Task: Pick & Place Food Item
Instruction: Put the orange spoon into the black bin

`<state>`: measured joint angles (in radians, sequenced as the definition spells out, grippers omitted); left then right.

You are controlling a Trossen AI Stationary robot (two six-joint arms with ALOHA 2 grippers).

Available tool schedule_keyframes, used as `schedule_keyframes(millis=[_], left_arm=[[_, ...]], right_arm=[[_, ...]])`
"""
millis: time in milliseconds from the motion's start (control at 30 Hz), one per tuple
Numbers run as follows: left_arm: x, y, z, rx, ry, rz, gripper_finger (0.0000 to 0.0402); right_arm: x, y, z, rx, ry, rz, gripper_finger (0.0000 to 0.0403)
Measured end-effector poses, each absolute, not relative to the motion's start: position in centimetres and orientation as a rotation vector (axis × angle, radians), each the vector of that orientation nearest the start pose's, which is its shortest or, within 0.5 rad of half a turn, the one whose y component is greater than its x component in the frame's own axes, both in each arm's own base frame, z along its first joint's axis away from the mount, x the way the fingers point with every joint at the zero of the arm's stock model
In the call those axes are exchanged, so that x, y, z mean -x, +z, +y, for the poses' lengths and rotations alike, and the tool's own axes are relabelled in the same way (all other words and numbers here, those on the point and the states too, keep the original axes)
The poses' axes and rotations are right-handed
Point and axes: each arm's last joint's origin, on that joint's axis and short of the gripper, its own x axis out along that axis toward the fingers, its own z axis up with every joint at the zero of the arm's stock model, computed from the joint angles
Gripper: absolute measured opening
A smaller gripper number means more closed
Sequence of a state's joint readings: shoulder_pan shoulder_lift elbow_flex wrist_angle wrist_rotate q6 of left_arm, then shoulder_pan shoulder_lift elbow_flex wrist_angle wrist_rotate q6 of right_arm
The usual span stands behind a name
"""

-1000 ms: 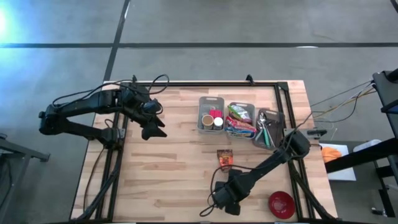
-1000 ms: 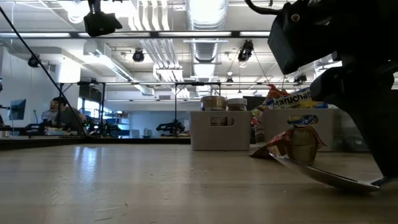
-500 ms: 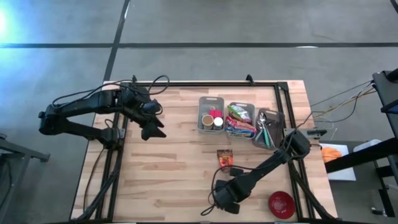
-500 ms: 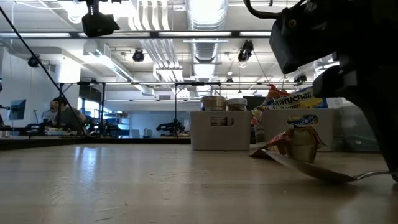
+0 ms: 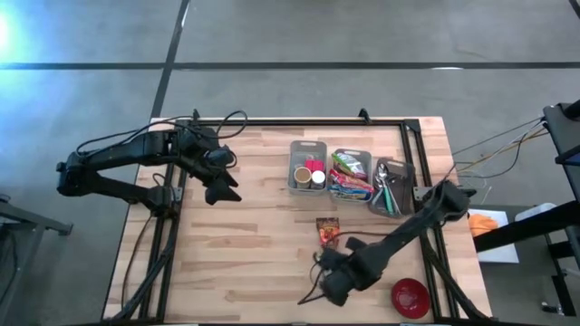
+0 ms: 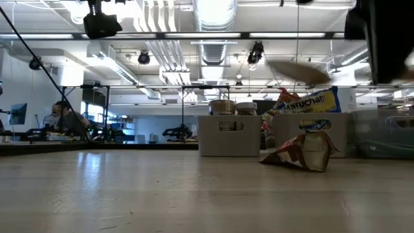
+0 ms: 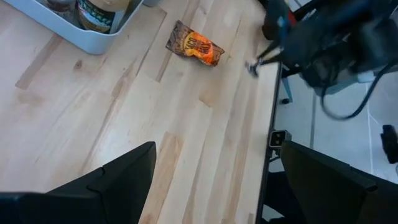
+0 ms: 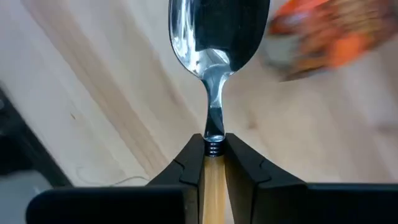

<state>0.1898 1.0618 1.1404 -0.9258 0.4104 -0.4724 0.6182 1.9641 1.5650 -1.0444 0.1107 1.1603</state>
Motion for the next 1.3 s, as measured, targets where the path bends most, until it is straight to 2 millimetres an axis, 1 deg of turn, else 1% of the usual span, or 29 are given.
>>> schedule_keyframes(millis=[167,333,433,500,633,767,867,933,1000,1100,1200,1300], left_arm=[[-19.2,34.3,2.5,0.707,-0.021,0.854,0.0349],[-19.3,34.3,2.5,0.708,-0.022,0.848,0.0349],[-19.3,34.3,2.5,0.709,-0.025,0.847,0.0349],[-19.2,34.4,2.5,0.71,-0.031,0.846,0.0349],[-19.0,34.5,2.4,0.709,-0.039,0.836,0.0349],[-18.7,34.7,2.3,0.706,-0.043,0.825,0.0349],[-18.3,35.0,2.3,0.702,-0.047,0.812,0.0349],[-18.1,35.1,2.2,0.697,-0.05,0.802,0.0349],[-17.8,35.3,2.2,0.694,-0.052,0.793,0.0349],[-17.6,35.4,2.1,0.689,-0.055,0.784,0.0349],[-17.5,35.5,2.1,0.688,-0.055,0.78,0.0349],[-17.5,35.5,2.1,0.688,-0.055,0.78,0.0349]], right_arm=[[-28.9,26.4,19.5,-0.511,-0.561,1.191,0.003],[-26.4,29.7,16.1,-0.62,-0.737,1.075,0.003],[-25.2,31.2,13.6,-0.675,-0.844,1.04,0.003],[-24.3,31.8,11.8,-0.698,-0.927,1.029,0.003],[-22.5,32.6,7.9,-0.759,-1.04,0.988,0.003],[-20.4,32.4,4.5,-0.813,-1.105,0.961,0.003],[-18.3,31.4,2.6,-0.892,-1.091,0.982,0.003],[-17.2,30.3,1.7,-0.951,-1.023,1.014,0.003],[-16.2,29.1,0.9,-0.998,-0.979,1.005,0.003],[-14.7,28.0,-0.3,-1.03,-0.988,0.973,0.003],[-13.9,27.3,-1.1,-1.021,-1.013,0.973,0.003],[-13.6,26.7,-1.8,-1.001,-0.99,1.02,0.003]])
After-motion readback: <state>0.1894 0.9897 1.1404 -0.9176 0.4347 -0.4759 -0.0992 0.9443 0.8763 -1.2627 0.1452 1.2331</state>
